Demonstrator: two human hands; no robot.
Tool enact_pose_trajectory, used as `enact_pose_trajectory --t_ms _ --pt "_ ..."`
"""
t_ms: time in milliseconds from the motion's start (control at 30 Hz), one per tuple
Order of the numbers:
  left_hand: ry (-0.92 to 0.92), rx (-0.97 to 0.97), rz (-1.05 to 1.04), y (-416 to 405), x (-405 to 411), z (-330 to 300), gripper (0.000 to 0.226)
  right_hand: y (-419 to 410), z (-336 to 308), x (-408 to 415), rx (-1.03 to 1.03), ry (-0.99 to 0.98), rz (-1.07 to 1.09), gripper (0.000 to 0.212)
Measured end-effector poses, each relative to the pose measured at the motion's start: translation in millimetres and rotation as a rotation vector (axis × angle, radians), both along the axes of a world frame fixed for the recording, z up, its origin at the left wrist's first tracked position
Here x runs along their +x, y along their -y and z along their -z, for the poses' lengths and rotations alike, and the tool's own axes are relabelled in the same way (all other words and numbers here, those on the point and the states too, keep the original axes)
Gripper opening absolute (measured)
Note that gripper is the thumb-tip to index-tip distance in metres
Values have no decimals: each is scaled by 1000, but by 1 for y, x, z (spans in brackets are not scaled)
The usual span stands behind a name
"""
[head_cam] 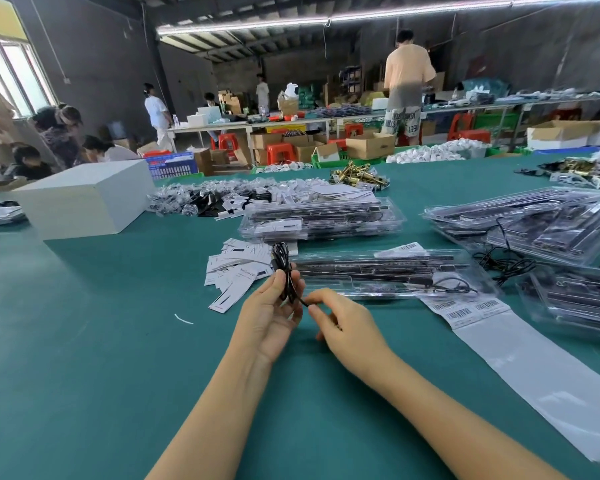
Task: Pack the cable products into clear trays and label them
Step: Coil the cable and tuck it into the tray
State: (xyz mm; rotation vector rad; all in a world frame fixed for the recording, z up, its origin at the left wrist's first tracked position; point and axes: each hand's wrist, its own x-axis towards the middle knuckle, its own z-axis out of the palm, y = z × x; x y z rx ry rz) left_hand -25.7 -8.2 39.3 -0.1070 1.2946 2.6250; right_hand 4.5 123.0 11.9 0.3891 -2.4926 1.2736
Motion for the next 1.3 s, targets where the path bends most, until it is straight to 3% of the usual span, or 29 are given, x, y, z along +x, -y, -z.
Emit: enact_pose_trajectory --t_ms 300,467,600,767,1100,1300 --pt "168 114 53 7 -6 9 14 -9 13 -8 63 -3 -6 8" --pt "103 -99 135 16 -7 5 30 -15 11 -10 194 16 -66 22" --pt "-42 -449 182 22 -4 1 13 -14 13 -9 296 16 -58 18" --pt "-204 -797 193 22 0 -1 16 -15 16 -10 340 -36 -15 14" --pt "-193 -827 107 19 1 1 8 -14 17 -8 420 -203 117 19" --pt "-142 -889 159 19 0 -1 10 -10 17 -3 447 -276 127 10"
